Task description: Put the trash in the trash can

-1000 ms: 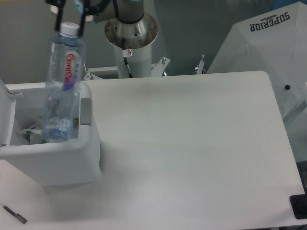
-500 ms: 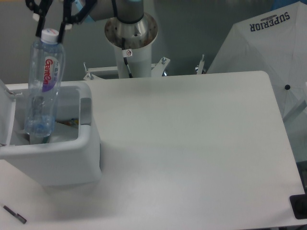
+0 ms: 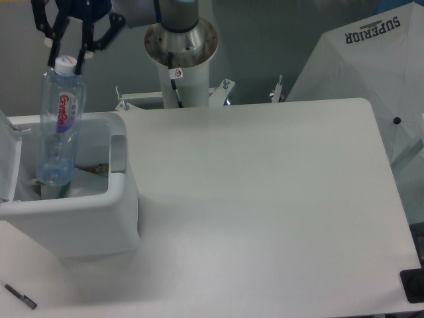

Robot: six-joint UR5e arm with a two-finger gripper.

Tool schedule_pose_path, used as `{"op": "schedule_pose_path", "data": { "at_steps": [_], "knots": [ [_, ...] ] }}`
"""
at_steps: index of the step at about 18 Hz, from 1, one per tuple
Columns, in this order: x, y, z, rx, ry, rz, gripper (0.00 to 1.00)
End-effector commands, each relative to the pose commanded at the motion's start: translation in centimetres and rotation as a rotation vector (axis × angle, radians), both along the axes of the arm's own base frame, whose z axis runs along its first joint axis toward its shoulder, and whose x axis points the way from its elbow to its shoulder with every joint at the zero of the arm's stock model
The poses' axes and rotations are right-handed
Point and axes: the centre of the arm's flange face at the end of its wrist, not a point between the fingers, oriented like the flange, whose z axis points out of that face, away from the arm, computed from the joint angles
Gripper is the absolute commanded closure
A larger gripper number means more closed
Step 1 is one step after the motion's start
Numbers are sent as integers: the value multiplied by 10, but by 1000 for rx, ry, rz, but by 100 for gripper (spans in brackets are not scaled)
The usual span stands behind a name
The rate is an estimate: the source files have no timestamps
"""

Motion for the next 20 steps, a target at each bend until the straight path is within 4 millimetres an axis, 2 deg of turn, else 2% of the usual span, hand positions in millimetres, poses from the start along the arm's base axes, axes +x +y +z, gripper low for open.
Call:
{"op": "schedule_pose_path", "data": {
  "at_steps": [7,12,14,19,20],
  "knots": [
    [-16,22,-20,-39,-31,-5,62],
    [-12,33,-32,-61,-47,-27,62],
    [-12,38,-40,-77,-48,-45,54],
    [-8,49,-51,-96,-56,-70,53],
    [-8,51,-53,-100,-59,-71,50]
  ]
}}
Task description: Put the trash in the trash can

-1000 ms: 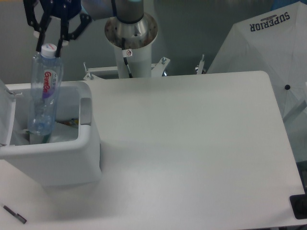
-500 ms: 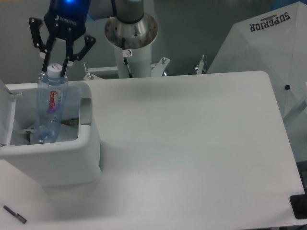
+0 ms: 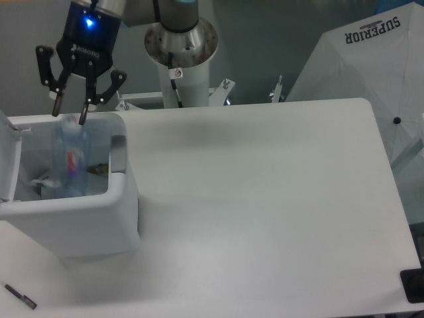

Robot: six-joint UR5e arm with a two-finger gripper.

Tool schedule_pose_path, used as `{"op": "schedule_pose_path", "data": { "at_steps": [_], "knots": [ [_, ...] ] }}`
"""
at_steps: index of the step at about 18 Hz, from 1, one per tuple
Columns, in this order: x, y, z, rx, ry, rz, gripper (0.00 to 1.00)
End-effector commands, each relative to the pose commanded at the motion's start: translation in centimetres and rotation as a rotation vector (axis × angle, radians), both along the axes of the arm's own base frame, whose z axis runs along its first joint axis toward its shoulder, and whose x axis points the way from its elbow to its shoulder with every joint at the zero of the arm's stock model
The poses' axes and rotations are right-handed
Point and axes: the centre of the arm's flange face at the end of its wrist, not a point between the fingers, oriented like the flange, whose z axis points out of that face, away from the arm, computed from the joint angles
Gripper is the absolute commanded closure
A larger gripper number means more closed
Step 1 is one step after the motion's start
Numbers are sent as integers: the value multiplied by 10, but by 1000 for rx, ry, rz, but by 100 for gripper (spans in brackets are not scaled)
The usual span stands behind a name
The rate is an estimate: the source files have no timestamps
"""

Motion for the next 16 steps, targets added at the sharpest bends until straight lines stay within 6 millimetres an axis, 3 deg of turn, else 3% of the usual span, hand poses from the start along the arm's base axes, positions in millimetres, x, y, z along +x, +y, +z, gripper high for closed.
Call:
{"op": "schedule_pose_path", "data": {
  "at_steps": [2,3,4,7,9,16],
  "knots": [
    [0,1,-1,-2,1,-2,32],
    [-1,1,3,4,18,-7,12],
    [-2,0,9,14,44,-21,0],
    [-5,2,29,37,46,13,0],
    [-19,-4,29,18,38,112,0],
    [-130,-38,25,-18,62,341,0]
  ]
}}
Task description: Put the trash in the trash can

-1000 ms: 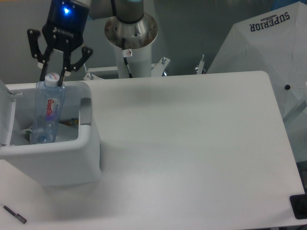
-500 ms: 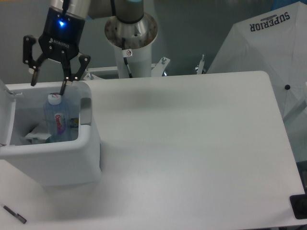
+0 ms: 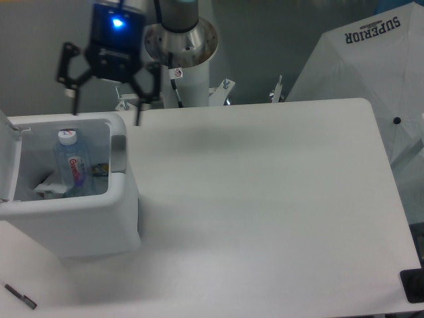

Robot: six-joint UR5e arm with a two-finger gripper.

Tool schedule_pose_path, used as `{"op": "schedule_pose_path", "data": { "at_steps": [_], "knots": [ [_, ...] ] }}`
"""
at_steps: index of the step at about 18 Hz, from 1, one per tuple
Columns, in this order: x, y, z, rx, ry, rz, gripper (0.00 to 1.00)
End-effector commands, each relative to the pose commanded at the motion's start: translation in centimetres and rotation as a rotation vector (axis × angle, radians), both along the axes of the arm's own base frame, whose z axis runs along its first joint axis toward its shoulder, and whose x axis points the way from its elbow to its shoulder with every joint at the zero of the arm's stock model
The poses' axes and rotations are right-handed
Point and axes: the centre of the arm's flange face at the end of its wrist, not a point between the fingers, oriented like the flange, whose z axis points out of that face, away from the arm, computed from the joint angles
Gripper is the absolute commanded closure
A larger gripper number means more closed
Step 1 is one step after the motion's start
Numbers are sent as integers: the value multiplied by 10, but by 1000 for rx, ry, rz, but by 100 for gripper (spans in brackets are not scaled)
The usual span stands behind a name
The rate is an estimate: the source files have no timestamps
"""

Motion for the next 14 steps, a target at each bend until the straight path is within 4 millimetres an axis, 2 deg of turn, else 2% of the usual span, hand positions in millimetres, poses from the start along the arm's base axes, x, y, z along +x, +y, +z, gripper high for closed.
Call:
{"op": "schedule_pose_path", "data": {
  "at_steps": [3,6,8,11,14],
  "knots": [
    [-44,-25,-10,-31,5,105,0],
    [-69,-35,-22,-97,75,83,0],
    [-76,-40,-31,-177,147,51,0],
    [-84,-46,-57,-306,213,12,0],
    [-86,-48,-59,-339,227,21,0]
  ]
}}
